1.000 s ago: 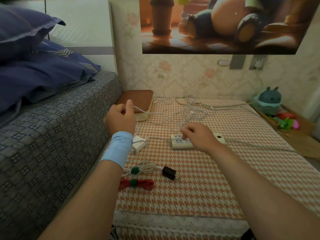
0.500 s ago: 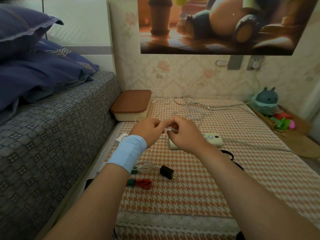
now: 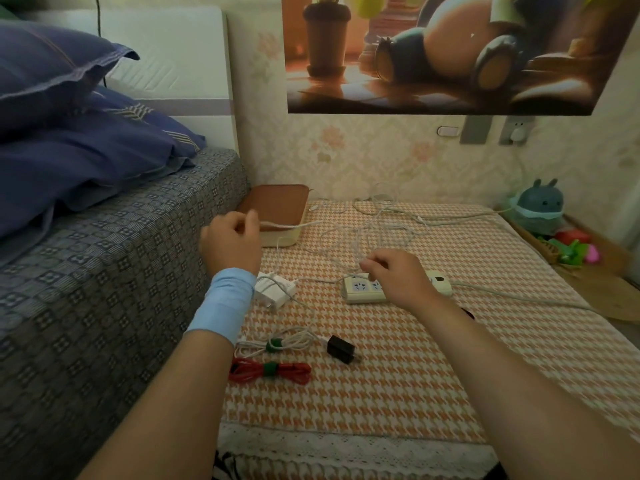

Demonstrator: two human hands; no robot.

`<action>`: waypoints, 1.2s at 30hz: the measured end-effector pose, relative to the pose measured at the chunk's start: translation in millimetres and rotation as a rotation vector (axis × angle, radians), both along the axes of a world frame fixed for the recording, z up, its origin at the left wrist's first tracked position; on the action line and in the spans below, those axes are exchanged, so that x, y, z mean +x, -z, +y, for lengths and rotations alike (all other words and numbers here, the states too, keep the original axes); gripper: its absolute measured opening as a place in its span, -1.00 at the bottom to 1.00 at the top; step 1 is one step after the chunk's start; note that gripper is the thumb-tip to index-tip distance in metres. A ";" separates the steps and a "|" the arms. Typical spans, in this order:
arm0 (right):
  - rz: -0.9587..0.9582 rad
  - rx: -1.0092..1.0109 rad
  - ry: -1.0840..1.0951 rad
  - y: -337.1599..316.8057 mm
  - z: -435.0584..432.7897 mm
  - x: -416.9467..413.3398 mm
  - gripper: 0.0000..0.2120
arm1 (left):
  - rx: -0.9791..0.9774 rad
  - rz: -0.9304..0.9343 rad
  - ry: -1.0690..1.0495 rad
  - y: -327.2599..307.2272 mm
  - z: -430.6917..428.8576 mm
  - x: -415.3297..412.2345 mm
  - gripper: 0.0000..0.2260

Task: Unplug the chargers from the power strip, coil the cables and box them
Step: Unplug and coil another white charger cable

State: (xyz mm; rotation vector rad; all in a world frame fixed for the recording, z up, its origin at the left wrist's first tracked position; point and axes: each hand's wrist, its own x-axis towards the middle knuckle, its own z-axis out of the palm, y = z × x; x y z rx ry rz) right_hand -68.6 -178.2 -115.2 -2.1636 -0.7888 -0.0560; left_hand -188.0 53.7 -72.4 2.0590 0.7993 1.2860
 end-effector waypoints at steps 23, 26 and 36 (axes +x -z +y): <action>0.231 -0.166 -0.236 -20.6 12.6 -27.6 -0.70 | 0.333 -0.052 0.151 -0.2 -14.5 7.9 -0.64; 0.144 -0.211 -0.174 -24.0 9.1 -21.3 -0.68 | 0.293 -0.159 0.076 0.3 -14.2 6.8 -0.65; 0.012 -0.058 -0.240 -23.0 18.4 -32.3 -0.73 | 0.427 0.181 -0.146 11.5 -12.5 10.4 -0.77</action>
